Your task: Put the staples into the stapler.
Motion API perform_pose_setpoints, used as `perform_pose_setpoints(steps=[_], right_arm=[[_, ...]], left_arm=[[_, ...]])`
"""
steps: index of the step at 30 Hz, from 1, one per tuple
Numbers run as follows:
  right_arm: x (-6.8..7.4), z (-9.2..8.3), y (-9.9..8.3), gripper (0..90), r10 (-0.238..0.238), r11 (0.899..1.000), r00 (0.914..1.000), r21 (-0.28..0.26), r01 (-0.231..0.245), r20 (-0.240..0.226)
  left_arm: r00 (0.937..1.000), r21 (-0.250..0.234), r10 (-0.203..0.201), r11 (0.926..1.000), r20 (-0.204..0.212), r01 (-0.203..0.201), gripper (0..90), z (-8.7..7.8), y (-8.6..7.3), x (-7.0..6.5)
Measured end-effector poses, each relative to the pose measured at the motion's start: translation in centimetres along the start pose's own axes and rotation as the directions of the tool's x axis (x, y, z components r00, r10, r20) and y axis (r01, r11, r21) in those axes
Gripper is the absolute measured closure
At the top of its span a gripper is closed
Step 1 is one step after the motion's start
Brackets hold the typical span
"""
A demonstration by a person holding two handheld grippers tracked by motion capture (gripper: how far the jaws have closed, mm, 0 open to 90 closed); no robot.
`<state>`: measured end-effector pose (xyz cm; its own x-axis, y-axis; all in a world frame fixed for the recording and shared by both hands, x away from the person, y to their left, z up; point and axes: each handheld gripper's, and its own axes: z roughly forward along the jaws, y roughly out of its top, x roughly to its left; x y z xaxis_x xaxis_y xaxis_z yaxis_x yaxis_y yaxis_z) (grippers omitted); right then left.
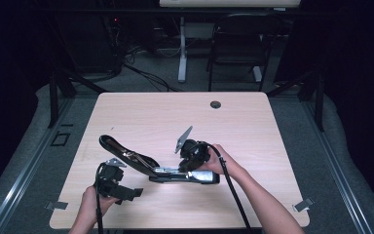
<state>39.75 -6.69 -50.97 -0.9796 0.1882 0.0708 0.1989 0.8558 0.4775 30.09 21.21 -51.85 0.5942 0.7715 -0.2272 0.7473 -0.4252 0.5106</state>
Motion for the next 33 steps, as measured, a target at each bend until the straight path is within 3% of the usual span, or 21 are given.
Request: perform_pose_setpoints(steps=[12,19,33], right_arm=[[-0.05,0.12,0.06,78.1,-0.039,0.999,0.9992,0.017,0.039,-0.009],[-0.15,0.16,-0.2,78.1,-0.036,0.999,0.9992,0.007,0.036,-0.016],[-0.37,0.46,0.13,74.5,-0.049,0.998,0.9982,0.04,0.05,-0.035]], left_arm=[[1.0,0.0,-0.004,1.0,-0.002,0.004,0.1,0.0,-0.01,0.01],[1.0,0.002,0.0,1.0,-0.002,0.0,0.1,0.0,0.01,0.0],[1.0,0.007,0.001,1.0,-0.002,-0.001,0.1,0.05,0.01,0.0]])
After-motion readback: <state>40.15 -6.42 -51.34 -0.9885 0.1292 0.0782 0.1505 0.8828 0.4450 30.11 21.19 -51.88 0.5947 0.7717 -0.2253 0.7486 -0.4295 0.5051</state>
